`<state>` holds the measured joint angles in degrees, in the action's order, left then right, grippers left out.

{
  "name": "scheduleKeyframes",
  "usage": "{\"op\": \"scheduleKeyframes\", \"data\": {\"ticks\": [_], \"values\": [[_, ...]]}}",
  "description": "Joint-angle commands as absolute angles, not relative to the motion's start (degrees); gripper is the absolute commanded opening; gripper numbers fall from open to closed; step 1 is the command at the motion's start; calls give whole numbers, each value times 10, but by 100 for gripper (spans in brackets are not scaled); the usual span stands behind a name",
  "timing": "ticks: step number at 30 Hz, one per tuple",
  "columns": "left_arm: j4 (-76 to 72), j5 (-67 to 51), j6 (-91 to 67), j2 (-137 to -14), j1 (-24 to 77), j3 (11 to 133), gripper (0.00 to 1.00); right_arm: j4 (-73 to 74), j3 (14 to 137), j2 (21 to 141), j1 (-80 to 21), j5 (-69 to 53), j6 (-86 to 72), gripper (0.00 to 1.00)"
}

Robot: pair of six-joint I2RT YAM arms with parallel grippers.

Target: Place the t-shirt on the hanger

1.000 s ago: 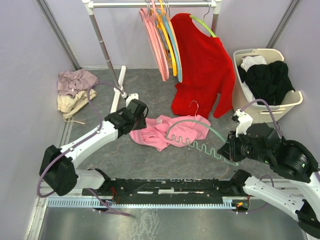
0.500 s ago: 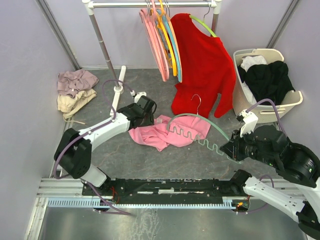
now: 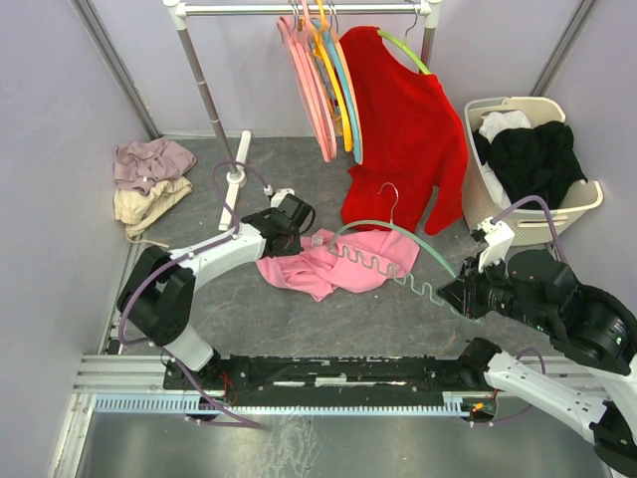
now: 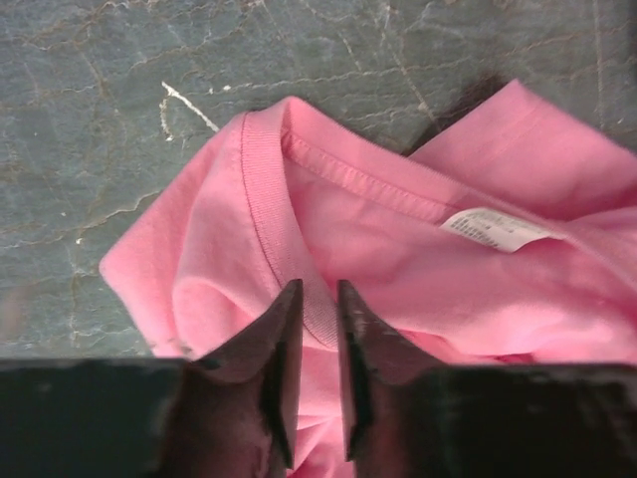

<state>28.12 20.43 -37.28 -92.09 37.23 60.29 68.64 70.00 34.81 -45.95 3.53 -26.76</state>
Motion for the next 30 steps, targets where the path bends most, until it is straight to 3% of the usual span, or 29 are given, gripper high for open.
{"op": "scheduleKeyframes", "data": {"ticks": [1,4,19,26,30], "values": [[277,209,-383,-882,371,590,17,620,699,343,-458,44,-256,2],[283,210,-382,-871,371,589,3,613,696,347,-458,39,-253,2],[304,218,-380,-800,375,576,3,511,667,434,-458,-21,-220,2],[289,195,-382,-848,375,599,40,544,678,424,-459,-2,-212,2],[281,179,-383,-880,377,610,48,541,656,414,-458,-25,-211,2]]}}
